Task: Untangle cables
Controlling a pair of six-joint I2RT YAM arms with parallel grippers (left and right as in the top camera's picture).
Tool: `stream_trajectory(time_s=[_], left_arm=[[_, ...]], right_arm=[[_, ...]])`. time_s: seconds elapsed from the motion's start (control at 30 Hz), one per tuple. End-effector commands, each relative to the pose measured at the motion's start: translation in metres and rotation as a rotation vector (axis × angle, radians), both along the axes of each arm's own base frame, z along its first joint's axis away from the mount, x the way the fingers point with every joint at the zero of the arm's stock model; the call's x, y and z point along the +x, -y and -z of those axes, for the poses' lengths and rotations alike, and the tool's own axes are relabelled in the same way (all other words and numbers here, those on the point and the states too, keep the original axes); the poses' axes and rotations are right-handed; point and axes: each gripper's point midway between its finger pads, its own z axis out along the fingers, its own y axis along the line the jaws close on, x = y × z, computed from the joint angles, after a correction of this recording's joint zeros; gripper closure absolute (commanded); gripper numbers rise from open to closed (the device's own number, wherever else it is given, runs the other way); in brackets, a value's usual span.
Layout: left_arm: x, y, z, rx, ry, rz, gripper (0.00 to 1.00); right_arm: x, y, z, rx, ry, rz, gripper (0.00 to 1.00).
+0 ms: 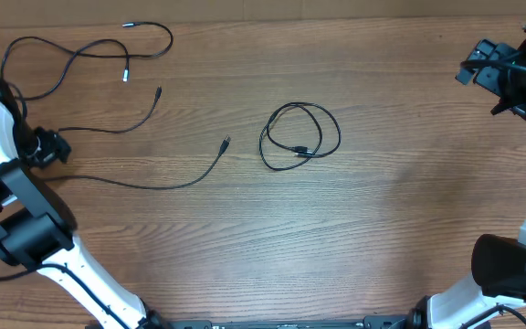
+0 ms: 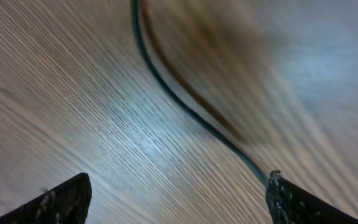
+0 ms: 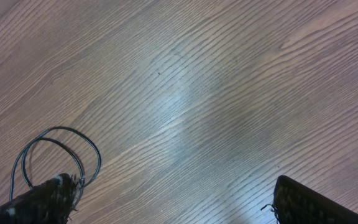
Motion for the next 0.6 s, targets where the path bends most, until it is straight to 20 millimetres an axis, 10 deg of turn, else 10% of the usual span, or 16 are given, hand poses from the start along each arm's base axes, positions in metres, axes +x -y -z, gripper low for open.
stream_trajectory(time_s=[0.0, 0.57], left_arm=[[-0.012, -0.005, 0.023, -0.037, -0.045, -0.063, 0.12], [0.036, -0.009, 0.043, -0.108, 0.177, 0.038, 0.16]], right_arm=[[-0.002, 0.002, -0.002, -0.008, 0.005, 0.004, 0.0], [-0.002, 0.002, -0.002, -0.007, 0.006, 0.004, 0.0]])
